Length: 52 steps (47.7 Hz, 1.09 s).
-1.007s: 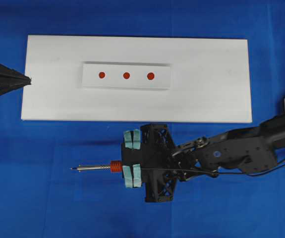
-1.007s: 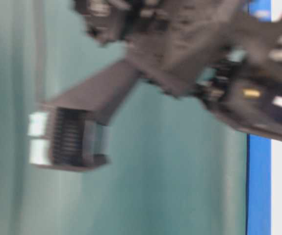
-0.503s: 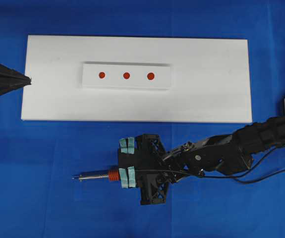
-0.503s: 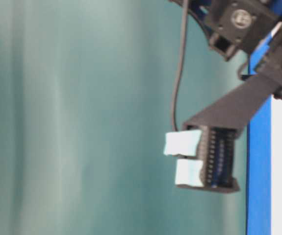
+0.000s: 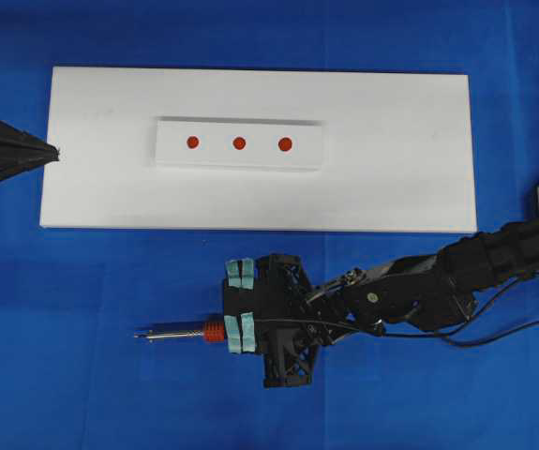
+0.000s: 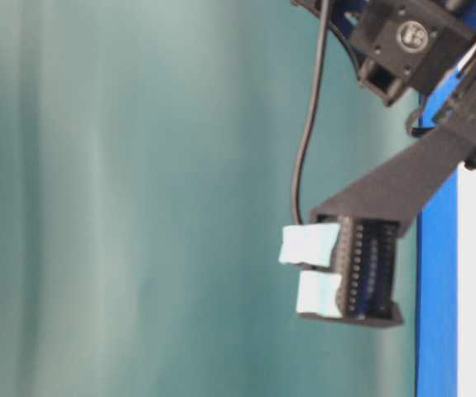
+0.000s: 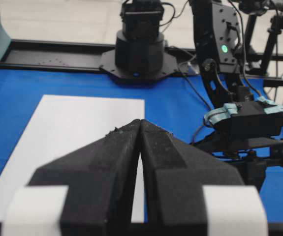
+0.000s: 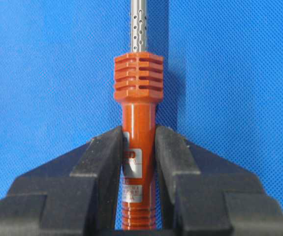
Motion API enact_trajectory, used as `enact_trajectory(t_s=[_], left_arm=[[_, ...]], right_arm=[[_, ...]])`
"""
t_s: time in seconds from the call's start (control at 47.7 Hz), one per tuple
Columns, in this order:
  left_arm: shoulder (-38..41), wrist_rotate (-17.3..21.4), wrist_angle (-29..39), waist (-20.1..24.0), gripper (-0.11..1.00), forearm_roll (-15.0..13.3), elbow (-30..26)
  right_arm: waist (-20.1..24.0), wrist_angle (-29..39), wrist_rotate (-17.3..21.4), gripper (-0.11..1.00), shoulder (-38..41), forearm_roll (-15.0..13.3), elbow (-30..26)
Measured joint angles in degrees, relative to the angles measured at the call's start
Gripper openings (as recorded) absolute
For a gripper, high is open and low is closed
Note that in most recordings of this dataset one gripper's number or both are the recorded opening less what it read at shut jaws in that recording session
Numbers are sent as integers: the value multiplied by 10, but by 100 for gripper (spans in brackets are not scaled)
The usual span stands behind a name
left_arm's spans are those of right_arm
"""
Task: Touch the tip of the soldering iron to the mark.
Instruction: 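Lower the iron onto the cloth at its original spot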
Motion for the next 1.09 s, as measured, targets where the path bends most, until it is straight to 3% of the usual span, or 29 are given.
enact_trajectory(t_s=[0.273,0.336,0.545,0.608,0.713,1.09], left_arm=[[-3,0,3,0,0,0,-1],[-3,0,3,0,0,1,-1],[-4,-1,4,0,0,1,-1],[-3,1,4,0,0,0,-1],[-3,2,4,0,0,1,-1],[-4,5,4,0,0,0,-1]], right_arm=[[0,-1,0,9,-1,0,-1],[0,-1,2,22,0,0,0],[2,1,3,83,0,1,-2],[2,5,3,93,0,1,-3],[2,16,3,89,0,1,-5],[1,65,4,90,-23,1,-10]])
